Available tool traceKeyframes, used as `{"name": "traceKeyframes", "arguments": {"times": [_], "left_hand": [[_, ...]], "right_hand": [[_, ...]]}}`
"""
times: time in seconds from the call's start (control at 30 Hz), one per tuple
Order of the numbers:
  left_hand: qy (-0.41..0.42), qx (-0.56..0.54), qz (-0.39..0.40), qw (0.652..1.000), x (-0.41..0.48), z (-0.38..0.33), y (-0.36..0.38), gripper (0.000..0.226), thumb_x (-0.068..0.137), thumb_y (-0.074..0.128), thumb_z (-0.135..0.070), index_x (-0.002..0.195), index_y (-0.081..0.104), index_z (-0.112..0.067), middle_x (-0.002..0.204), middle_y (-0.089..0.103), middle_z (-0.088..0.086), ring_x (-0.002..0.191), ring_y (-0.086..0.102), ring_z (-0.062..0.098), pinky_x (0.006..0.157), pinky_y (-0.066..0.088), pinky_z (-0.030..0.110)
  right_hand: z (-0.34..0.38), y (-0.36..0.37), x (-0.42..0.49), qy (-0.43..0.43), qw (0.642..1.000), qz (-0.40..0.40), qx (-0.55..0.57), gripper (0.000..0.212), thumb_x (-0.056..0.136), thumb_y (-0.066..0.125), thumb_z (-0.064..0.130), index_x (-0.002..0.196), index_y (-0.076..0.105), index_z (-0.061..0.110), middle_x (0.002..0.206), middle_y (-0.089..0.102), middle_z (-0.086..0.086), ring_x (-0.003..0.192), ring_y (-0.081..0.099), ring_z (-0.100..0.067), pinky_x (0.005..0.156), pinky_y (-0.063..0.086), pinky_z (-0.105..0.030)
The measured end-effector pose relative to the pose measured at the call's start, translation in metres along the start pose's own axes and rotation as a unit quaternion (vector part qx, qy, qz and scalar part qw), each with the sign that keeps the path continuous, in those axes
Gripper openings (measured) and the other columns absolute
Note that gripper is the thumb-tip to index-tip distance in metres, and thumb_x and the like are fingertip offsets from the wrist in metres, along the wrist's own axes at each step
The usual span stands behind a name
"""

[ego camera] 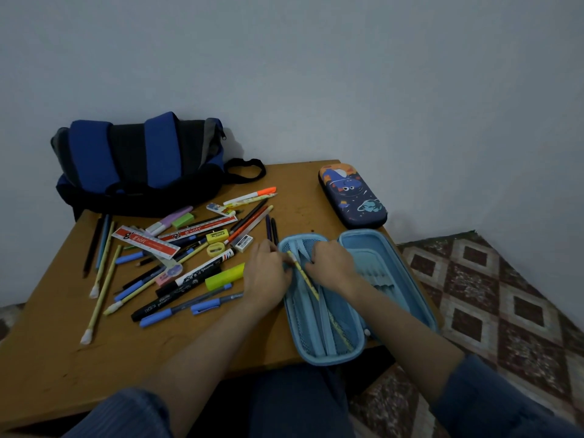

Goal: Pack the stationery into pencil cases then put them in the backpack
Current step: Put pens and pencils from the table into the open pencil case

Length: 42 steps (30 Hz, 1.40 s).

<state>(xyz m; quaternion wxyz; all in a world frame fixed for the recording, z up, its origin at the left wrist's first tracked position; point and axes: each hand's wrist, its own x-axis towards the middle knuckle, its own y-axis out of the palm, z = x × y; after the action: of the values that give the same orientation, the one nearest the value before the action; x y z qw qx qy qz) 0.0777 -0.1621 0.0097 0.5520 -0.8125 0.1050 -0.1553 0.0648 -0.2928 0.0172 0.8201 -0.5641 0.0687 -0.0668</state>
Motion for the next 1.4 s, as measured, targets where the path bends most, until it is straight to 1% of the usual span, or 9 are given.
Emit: {"name": "traceKeyframes", "arguments": {"times": [0.1,0.17,0.27,0.47,0.7,0.83,1.03,1.2,1.4], "left_hand": [[0.028,0.004,-0.001,1.000,0.006,0.004,0.004,0.029,0.093,0.052,-0.026,0.119,0.063,-0.029,0.117,0.046,0.003,0.114,0.037,0.020,0.089,0.032,0.025],[0.048,0.015,0.007,0.999,0.008,0.007,0.006,0.027,0.093,0.051,-0.029,0.117,0.064,-0.031,0.121,0.044,0.001,0.115,0.035,0.019,0.091,0.032,0.028],[0.047,0.013,0.021,0.999,0.008,0.008,0.010,0.027,0.092,0.052,-0.037,0.114,0.065,-0.032,0.124,0.043,-0.001,0.117,0.033,0.019,0.092,0.032,0.031],[-0.026,0.004,-0.001,1.000,0.010,-0.002,0.017,0.035,0.080,0.063,-0.046,0.095,0.067,-0.015,0.119,0.046,-0.001,0.117,0.035,0.019,0.092,0.035,0.033],[-0.054,-0.009,0.005,0.998,0.014,-0.003,0.017,0.029,0.084,0.061,-0.036,0.096,0.071,-0.012,0.120,0.051,-0.001,0.116,0.038,0.020,0.092,0.041,0.037],[-0.057,-0.021,-0.001,0.998,0.016,0.000,0.016,0.027,0.084,0.063,-0.039,0.089,0.071,-0.013,0.117,0.053,-0.002,0.117,0.041,0.018,0.099,0.034,0.036],[-0.076,0.017,0.003,0.997,0.024,-0.006,0.019,0.037,0.083,0.062,-0.041,0.100,0.068,-0.008,0.117,0.053,0.004,0.115,0.041,0.022,0.092,0.043,0.038],[-0.085,-0.007,0.002,0.996,0.027,-0.004,0.021,0.038,0.081,0.065,-0.042,0.097,0.069,-0.007,0.114,0.054,0.006,0.114,0.044,0.023,0.093,0.042,0.039],[-0.068,-0.098,-0.038,0.992,0.021,0.002,0.016,0.016,0.082,0.067,-0.027,0.078,0.069,-0.012,0.100,0.060,0.004,0.101,0.050,0.019,0.078,0.045,0.033]], "right_hand": [[0.003,-0.002,0.007,-0.002,1.000,-0.012,0.015,0.019,0.088,0.054,0.022,0.079,0.054,0.006,0.084,0.058,-0.008,0.083,0.057,-0.029,0.057,0.037,-0.029],[0.002,-0.002,0.011,0.004,0.999,-0.017,0.039,0.020,0.086,0.056,0.020,0.089,0.062,0.002,0.090,0.064,-0.011,0.086,0.060,-0.029,0.061,0.042,-0.031],[-0.001,-0.001,0.017,0.016,0.996,-0.021,0.081,0.015,0.083,0.057,0.011,0.081,0.068,0.001,0.085,0.070,-0.012,0.082,0.063,-0.027,0.064,0.050,-0.034],[-0.002,-0.001,0.020,0.008,0.991,-0.021,0.131,0.014,0.082,0.057,0.004,0.080,0.067,-0.006,0.083,0.069,-0.019,0.082,0.063,-0.028,0.071,0.054,-0.040],[-0.004,0.003,0.020,-0.002,0.992,-0.026,0.127,0.011,0.080,0.056,0.000,0.079,0.066,-0.004,0.083,0.069,-0.017,0.078,0.063,-0.028,0.068,0.055,-0.036],[-0.003,0.001,0.019,-0.009,0.991,-0.027,0.130,0.009,0.081,0.058,0.003,0.079,0.066,0.003,0.083,0.067,-0.013,0.075,0.058,-0.022,0.069,0.053,-0.034],[-0.005,0.001,0.019,-0.017,0.988,-0.019,0.152,0.010,0.080,0.061,0.003,0.074,0.067,0.006,0.066,0.055,0.002,0.081,0.053,-0.019,0.069,0.048,-0.032],[-0.004,0.000,0.020,-0.017,0.990,-0.020,0.136,0.012,0.083,0.058,0.004,0.081,0.069,0.002,0.088,0.070,-0.012,0.087,0.062,-0.024,0.073,0.053,-0.033],[-0.003,0.002,0.020,-0.024,0.996,-0.020,0.085,0.011,0.087,0.059,0.011,0.087,0.068,0.007,0.091,0.069,-0.011,0.087,0.063,-0.024,0.064,0.046,-0.028]]}}
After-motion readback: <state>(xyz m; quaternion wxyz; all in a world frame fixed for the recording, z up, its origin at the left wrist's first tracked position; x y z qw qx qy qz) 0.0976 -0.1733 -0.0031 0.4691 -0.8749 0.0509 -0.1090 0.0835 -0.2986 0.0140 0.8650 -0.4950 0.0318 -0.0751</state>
